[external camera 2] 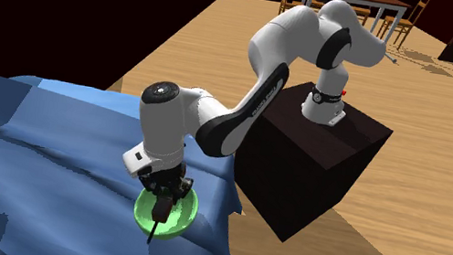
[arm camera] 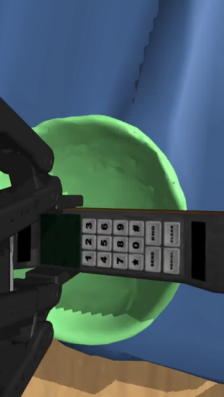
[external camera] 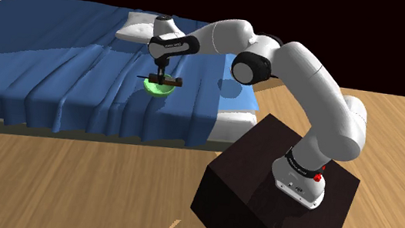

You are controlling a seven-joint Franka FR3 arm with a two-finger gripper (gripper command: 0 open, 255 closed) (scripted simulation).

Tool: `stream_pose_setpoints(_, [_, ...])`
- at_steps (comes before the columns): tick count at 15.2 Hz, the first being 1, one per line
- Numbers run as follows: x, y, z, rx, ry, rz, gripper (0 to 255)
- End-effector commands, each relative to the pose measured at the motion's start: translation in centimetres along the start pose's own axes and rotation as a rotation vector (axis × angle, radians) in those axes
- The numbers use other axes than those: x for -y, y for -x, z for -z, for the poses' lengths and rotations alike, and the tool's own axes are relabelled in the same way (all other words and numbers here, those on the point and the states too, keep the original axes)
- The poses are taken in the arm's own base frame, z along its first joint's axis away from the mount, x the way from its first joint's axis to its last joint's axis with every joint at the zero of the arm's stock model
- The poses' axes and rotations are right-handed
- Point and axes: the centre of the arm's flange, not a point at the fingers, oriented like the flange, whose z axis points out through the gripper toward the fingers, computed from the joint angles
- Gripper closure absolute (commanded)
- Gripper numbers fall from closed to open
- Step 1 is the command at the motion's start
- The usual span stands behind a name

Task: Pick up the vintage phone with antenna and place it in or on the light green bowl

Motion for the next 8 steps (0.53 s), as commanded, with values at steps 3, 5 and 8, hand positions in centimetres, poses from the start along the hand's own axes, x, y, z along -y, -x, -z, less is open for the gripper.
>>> stream_pose_setpoints(3, [0.02, -0.02, -0.07, 0.000, 0.000, 0.000, 255])
stream_pose_setpoints(5, [0.02, -0.01, -0.08, 0.000, 0.000, 0.000, 0])
stream_pose_setpoints(8, [0.02, -0.01, -0.07, 0.000, 0.000, 0.000, 0])
